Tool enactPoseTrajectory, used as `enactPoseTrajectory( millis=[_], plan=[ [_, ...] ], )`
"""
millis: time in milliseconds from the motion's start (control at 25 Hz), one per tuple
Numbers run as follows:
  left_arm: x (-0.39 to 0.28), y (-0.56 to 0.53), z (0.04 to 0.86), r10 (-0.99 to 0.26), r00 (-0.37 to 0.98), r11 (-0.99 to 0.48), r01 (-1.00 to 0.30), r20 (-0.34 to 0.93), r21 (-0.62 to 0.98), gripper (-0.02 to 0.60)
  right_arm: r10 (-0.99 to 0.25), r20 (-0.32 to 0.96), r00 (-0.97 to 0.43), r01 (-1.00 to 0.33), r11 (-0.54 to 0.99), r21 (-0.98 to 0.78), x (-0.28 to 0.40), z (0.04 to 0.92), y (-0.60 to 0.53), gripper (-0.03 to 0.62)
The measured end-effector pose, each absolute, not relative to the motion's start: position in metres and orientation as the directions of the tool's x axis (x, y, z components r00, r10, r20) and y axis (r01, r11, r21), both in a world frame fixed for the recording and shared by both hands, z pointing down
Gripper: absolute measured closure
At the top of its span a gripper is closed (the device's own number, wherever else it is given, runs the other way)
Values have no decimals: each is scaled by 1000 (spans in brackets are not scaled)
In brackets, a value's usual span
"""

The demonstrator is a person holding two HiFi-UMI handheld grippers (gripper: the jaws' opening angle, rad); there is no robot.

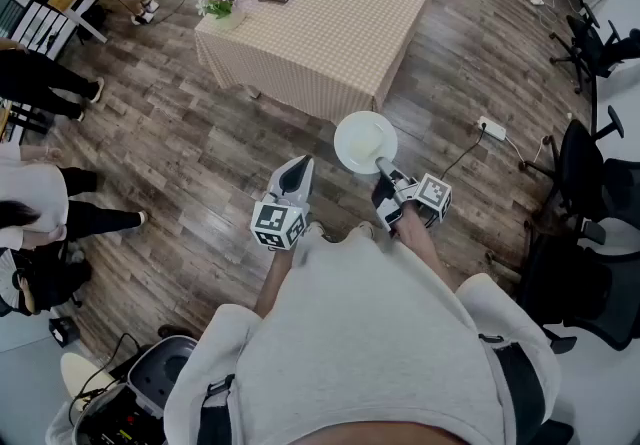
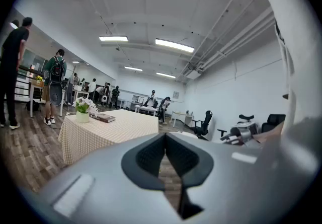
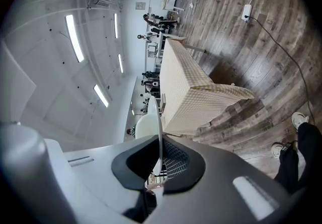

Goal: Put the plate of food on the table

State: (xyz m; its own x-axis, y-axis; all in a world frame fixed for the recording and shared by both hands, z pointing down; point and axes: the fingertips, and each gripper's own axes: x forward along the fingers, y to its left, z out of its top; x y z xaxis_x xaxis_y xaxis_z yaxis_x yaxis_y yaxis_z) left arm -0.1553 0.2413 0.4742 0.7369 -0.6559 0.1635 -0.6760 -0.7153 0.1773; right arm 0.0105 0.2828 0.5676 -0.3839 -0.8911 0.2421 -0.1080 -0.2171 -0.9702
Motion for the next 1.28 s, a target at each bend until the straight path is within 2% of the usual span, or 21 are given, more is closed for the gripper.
enactPoseTrajectory(
  millis=[560, 840, 1280],
  plan=[
    [-145, 239, 478, -668, 725, -703, -688, 167, 178, 573, -889, 229, -397, -103, -205, -973, 22, 570, 277, 585],
    [-131, 243, 479, -678, 715, -694, -699, 169, 173, 573, -892, 177, -417, -99, -149, -984, 34, 567, 275, 582],
    [-84, 262, 484, -697, 693, -674, -721, 187, 162, 572, -864, 213, -457, -111, -183, -977, 79, 576, 289, 585]
  ],
)
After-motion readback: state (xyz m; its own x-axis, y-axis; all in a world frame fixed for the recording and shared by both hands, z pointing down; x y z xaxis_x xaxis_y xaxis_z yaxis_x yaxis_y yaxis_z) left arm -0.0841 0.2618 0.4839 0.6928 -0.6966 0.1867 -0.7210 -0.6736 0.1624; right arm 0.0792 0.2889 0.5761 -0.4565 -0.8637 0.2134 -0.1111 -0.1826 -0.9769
